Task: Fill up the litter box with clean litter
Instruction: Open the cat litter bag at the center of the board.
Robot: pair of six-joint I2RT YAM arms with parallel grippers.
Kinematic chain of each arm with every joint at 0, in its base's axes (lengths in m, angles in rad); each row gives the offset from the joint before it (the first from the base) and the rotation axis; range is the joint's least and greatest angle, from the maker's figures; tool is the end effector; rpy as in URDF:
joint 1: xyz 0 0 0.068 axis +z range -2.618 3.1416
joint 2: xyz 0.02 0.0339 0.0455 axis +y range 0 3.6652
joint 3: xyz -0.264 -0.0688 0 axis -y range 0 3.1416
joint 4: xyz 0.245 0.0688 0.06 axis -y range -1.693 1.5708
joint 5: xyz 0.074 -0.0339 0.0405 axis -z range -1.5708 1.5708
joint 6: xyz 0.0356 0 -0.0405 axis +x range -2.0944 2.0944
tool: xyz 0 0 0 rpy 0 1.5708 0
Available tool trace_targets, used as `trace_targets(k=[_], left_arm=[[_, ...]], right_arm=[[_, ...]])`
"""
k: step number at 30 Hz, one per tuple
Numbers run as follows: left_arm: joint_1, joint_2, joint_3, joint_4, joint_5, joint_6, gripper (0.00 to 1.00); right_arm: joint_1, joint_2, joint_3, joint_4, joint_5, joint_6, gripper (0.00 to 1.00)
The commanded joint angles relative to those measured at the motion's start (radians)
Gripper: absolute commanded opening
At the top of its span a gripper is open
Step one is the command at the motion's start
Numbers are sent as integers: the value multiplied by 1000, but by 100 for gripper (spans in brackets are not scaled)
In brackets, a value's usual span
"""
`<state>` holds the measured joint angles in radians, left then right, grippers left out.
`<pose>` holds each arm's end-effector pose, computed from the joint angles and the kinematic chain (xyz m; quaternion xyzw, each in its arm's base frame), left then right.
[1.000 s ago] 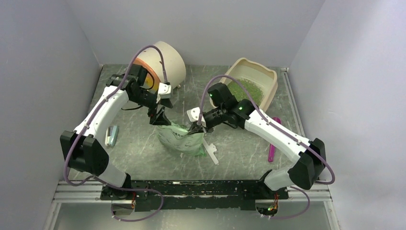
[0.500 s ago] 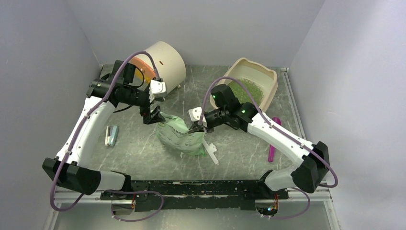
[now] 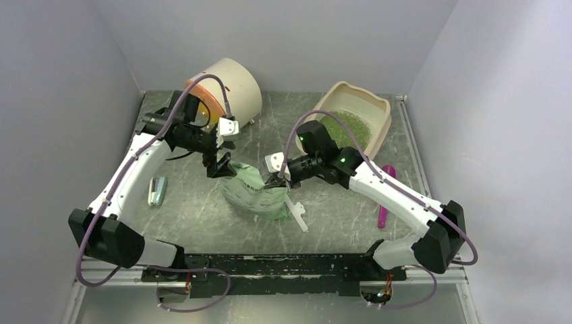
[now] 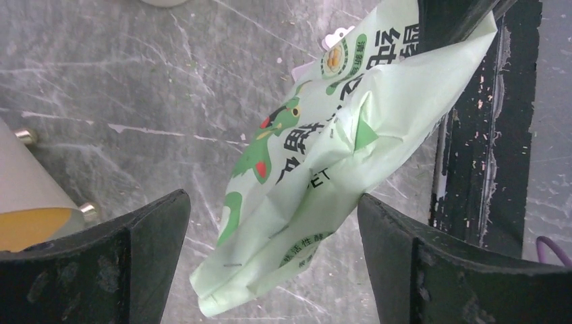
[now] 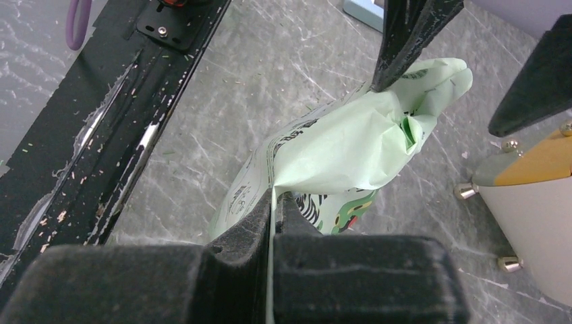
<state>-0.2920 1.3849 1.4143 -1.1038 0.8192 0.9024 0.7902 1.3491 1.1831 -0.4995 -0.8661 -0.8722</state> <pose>0.2426 -0.1001 0.3537 0.5809 0.6803 -0.3005 0.3309 0.1847 0.2250 0.3298 -0.7267 0.4146 0.3608 0.4121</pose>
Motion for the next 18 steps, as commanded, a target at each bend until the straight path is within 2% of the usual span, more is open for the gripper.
trace_targets(k=[1, 7, 11, 15, 18], left_arm=[[-7, 5, 41, 32, 89, 109, 97], [-21, 40, 8, -97, 141, 213, 95], [-68, -1, -76, -22, 120, 139, 93], [-87, 12, -90, -14, 92, 123, 92], [-93, 45, -57, -46, 64, 129, 84]], right_arm=[[18, -32, 15, 62, -48, 2, 0], [20, -30, 8, 83, -18, 6, 0], [20, -15, 27, 59, 5, -18, 0], [19, -12, 42, 58, 0, -24, 0], [19, -21, 31, 73, 1, -17, 0]])
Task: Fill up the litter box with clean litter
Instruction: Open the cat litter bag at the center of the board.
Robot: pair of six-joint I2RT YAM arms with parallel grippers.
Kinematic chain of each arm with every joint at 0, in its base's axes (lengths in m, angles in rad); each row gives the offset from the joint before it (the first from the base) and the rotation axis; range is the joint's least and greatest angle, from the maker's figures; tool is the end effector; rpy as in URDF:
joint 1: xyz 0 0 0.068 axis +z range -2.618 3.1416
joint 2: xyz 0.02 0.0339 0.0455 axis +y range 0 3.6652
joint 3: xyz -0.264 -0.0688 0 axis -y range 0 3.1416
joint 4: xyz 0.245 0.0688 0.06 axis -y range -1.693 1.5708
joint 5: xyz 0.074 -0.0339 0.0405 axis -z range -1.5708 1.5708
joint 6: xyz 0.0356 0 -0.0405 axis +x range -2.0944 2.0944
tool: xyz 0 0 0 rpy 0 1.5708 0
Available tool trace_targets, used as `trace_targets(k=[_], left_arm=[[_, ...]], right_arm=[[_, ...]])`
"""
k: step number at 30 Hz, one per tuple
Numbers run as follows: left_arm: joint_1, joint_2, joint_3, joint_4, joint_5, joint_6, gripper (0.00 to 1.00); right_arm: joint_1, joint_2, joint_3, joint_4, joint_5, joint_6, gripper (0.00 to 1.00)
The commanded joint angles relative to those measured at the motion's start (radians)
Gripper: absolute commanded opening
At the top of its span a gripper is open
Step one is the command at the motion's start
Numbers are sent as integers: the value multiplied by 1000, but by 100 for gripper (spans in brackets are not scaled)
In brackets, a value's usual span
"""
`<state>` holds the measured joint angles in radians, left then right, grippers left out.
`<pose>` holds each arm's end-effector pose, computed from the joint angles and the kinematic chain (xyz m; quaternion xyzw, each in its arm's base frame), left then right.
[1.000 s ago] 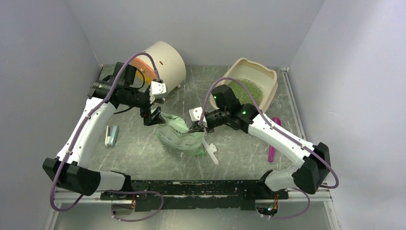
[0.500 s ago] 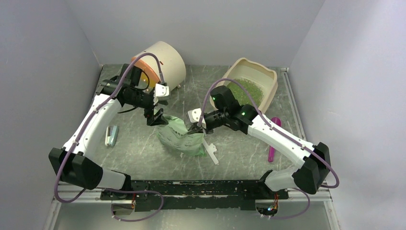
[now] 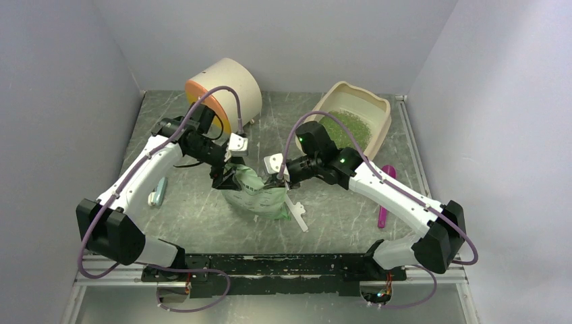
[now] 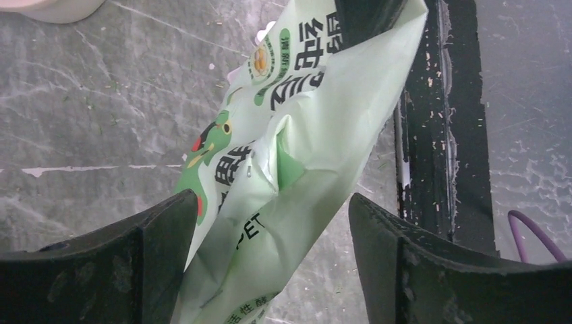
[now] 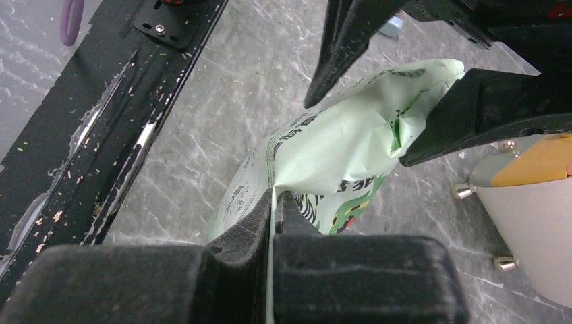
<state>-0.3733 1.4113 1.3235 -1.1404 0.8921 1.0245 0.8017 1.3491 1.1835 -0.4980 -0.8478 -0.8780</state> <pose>0.2318 -0.1205 0.3217 0.6282 0.6332 -0.3536 0.2817 0.1827 0.2272 0.3297 -0.7303 0.4128 0.3542 0.4132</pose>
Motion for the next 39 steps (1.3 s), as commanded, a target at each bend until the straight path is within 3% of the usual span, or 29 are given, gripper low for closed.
trace_targets(k=[1, 4, 6, 7, 11, 15, 17, 21, 24, 28, 33, 39], left_arm=[[-16, 22, 45, -9, -18, 0, 79], [-18, 1, 53, 38, -68, -67, 49], [-18, -35, 43, 97, -141, -137, 17], [-18, -55, 36, 130, -184, -182, 7], [-18, -147, 0, 172, -279, -218, 5], [-18, -279, -67, 357, -417, -341, 5], [-18, -366, -126, 488, -454, -384, 5], [-19, -510, -258, 706, -394, -455, 5], [-22, -529, -287, 696, -326, -448, 5], [-33, -529, -295, 690, -394, -476, 5], [-43, -581, -326, 752, -478, -522, 5], [-48, -620, -363, 787, -522, -546, 5]], right_arm=[[8, -25, 25, 77, -11, -7, 0], [8, -44, -1, 111, 20, 17, 0], [8, -62, -32, 163, 54, 49, 0], [8, -74, -49, 197, 72, 67, 0], [8, -118, -122, 367, 144, 176, 0], [9, -150, -177, 523, 173, 307, 0], [9, -149, -185, 550, 162, 372, 18], [8, -92, -147, 600, 151, 604, 49], [7, -8, -82, 627, 145, 731, 66], [8, 136, 84, 477, 27, 707, 89], [15, 310, 276, 259, -43, 782, 90], [66, 412, 369, 97, 38, 756, 89]])
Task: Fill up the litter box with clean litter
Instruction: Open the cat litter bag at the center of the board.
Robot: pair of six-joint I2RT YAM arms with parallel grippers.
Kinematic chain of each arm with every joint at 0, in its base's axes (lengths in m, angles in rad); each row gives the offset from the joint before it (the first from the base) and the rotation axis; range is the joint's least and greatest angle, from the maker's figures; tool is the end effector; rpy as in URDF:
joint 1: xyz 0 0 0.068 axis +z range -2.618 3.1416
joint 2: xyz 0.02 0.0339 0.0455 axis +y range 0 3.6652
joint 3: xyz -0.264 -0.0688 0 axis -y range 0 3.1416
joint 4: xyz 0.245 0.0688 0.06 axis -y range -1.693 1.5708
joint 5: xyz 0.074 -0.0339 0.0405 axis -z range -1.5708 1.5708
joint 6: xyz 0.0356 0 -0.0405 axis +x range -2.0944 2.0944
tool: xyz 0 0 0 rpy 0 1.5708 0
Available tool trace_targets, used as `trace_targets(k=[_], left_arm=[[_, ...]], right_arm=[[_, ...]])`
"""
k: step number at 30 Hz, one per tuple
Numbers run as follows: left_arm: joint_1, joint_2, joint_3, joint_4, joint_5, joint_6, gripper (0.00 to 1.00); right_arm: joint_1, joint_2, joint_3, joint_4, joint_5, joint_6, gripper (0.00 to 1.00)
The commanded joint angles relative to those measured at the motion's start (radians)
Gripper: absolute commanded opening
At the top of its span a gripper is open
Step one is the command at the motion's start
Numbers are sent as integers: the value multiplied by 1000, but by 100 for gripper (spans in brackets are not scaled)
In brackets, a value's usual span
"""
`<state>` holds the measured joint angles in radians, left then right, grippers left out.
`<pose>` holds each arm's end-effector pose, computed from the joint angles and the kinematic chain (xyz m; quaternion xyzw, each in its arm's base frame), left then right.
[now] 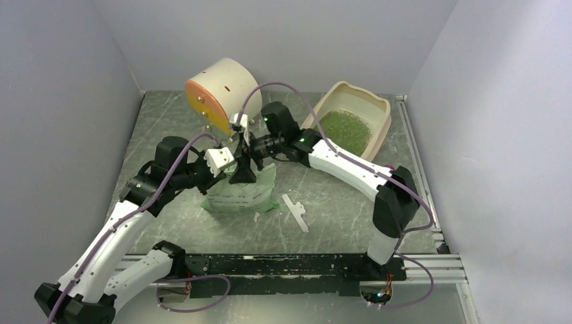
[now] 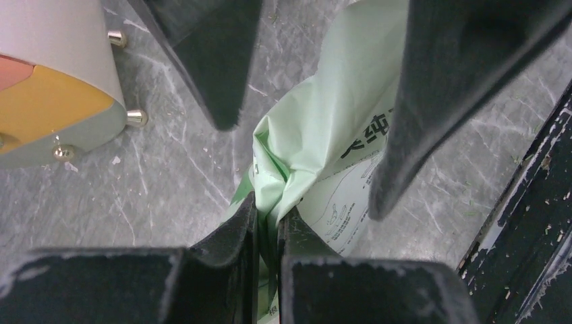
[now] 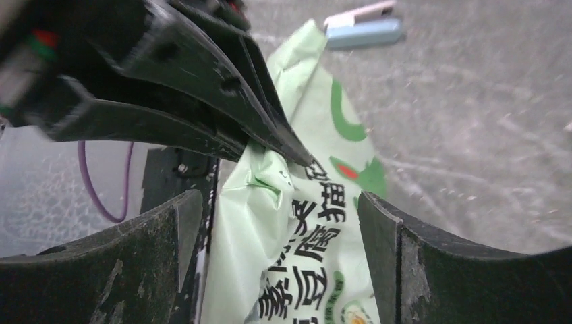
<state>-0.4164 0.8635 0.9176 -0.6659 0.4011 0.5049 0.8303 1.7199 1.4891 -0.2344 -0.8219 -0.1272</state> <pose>0.1565 -0.0844 0.3260 0.4688 0.7380 -0.1566 0.4595 0.2501 0.3123 0.3329 -0.5456 0.5959 0.4849 0.3348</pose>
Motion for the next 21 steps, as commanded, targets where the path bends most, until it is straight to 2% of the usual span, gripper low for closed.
trace_targets(k=[1, 2, 3, 5, 6, 7, 8, 9, 10, 14, 15, 17, 21], left_arm=[[-5, -77, 39, 315, -39, -24, 5], [-5, -81, 36, 316, -45, -20, 5], [-6, -85, 34, 317, -52, -17, 5], [-7, -91, 28, 314, -63, -8, 5], [-7, -92, 29, 305, -58, 2, 6], [-7, -91, 33, 293, -58, 9, 14], [-7, -88, 37, 288, -72, 6, 28], [-6, -88, 43, 283, -93, -3, 49], [-6, -89, 53, 271, -112, -17, 65], [-5, -86, 87, 234, -215, -59, 93], [-5, -62, 106, 210, -220, -61, 96], [-4, 1, 169, 123, -185, -50, 97], [9, 128, 288, -41, 6, 3, 92]], right_arm=[[43, 56, 88, -190, 10, 1, 89], [48, 75, 108, -213, 6, 0, 88], [50, 92, 128, -231, 3, 5, 83], [54, 117, 153, -245, -12, 11, 61], [55, 121, 152, -235, -15, 13, 43], [55, 115, 139, -206, -2, 31, 25], [55, 97, 115, -166, 21, 48, 15], [54, 80, 90, -132, 43, 46, 10], [55, 57, 64, -100, 53, 28, 0], [56, -75, -107, 106, 56, -54, 0], [56, -118, -164, 173, 61, -77, 0], [58, -196, -273, 314, 64, -125, 0], [66, -318, -463, 482, 80, -320, 0]])
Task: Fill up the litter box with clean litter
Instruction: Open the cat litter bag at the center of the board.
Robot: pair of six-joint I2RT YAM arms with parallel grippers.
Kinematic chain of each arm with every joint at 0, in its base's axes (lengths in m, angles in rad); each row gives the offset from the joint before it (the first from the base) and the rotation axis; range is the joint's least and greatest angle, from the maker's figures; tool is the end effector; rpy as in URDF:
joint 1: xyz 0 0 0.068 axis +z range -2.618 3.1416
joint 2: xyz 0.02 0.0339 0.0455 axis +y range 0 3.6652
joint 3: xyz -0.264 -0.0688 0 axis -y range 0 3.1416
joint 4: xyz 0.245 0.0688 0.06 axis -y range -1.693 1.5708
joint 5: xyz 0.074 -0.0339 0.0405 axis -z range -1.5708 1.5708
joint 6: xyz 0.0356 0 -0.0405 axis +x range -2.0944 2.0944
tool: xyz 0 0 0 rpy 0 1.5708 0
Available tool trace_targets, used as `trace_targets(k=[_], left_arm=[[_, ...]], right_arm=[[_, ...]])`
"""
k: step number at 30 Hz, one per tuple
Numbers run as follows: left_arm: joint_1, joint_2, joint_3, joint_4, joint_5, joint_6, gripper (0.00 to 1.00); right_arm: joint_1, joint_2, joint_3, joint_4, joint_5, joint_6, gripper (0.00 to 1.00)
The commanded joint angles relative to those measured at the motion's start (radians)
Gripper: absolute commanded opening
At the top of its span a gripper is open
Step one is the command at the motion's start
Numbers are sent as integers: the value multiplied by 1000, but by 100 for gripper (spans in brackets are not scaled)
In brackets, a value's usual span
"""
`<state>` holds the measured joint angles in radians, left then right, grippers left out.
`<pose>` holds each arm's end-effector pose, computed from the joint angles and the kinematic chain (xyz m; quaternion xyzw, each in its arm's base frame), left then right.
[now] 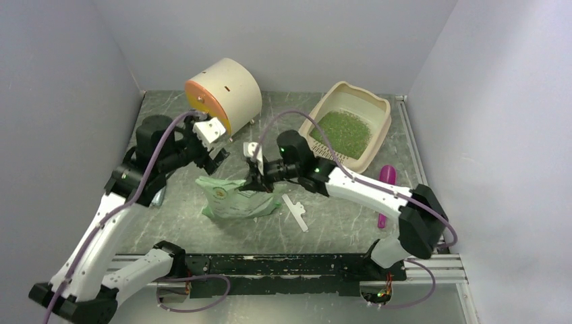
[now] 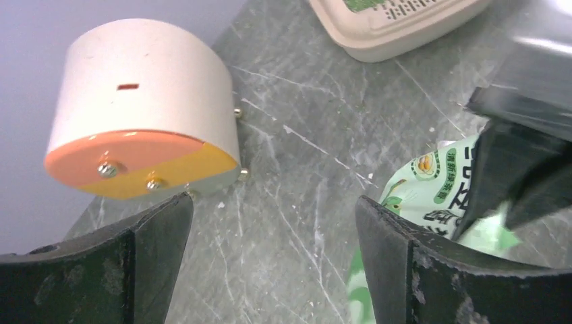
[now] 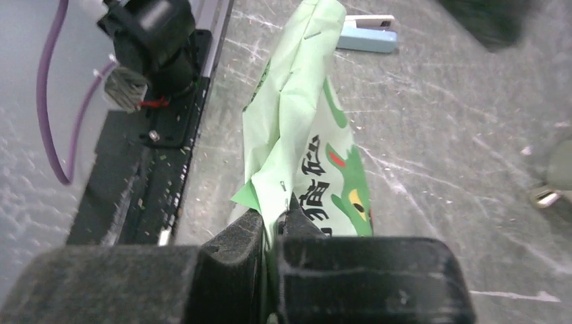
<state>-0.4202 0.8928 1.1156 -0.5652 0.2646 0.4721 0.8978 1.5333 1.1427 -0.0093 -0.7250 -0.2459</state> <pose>0.1625 -0.0828 0.3954 0.4181 0.6980 -0.0929 0.5739 0.2011 0.2901 0.3003 -0.5865 0.5493 0.4454 0.3948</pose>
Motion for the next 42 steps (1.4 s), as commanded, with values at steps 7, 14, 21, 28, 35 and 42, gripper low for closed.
trace_targets(k=[7, 14, 21, 28, 35, 42], left_arm=[[41, 207, 251, -406, 496, 212, 90], [41, 236, 218, -492, 577, 222, 90], [35, 263, 142, -448, 496, 181, 96], [6, 320, 128, -456, 460, 189, 95], [-9, 233, 64, -448, 446, 181, 74], [-11, 184, 16, -402, 370, 165, 12]], right_arm=[[20, -159, -172, 322, 174, -389, 0], [43, -200, -307, 563, 267, -445, 0], [48, -214, -363, 680, 250, -457, 0], [48, -222, -373, 698, 254, -470, 0], [49, -200, -353, 710, 341, -426, 0], [49, -191, -317, 731, 427, -255, 0]])
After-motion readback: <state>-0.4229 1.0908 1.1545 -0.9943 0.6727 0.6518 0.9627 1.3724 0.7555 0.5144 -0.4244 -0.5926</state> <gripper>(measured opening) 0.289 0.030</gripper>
